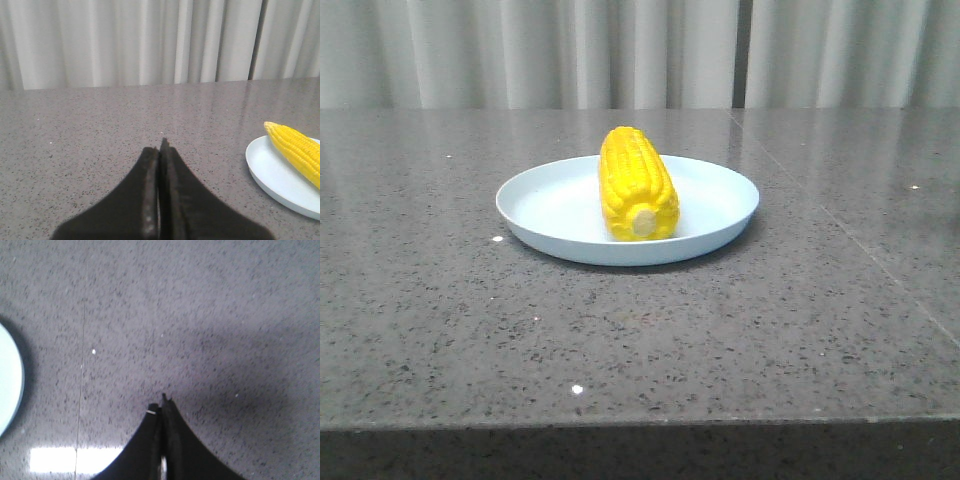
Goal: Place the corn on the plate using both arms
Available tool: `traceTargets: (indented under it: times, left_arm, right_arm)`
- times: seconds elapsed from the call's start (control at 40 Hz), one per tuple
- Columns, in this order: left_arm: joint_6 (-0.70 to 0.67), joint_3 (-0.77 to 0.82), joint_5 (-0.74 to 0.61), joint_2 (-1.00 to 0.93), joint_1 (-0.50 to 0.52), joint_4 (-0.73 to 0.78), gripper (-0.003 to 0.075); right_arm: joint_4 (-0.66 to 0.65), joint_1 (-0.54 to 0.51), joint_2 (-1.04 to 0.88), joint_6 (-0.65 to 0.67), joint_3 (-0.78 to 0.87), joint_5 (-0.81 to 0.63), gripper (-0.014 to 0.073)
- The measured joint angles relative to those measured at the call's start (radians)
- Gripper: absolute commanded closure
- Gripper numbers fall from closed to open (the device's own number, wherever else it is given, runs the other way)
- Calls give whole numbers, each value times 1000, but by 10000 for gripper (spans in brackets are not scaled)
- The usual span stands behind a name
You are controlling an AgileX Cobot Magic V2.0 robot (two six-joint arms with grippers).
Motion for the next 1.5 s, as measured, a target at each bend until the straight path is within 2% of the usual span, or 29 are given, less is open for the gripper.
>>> traceTargets:
  times: [0.42, 0.65, 0.93, 1.5]
  left_arm:
    - [0, 0, 0, 0, 0, 0, 741]
    - [-1, 0, 0, 0, 0, 0, 741]
    - [-1, 0, 0, 0, 0, 0, 741]
    - [-1, 0, 0, 0, 0, 0, 741]
  right_arm:
    - [-59, 0, -480, -16, 632, -464, 655]
    - [-64, 0, -806, -16, 831, -592, 655]
    - [-65, 0, -1024, -16, 902, -630, 655]
    - [-72, 0, -1031, -17, 913, -635, 655]
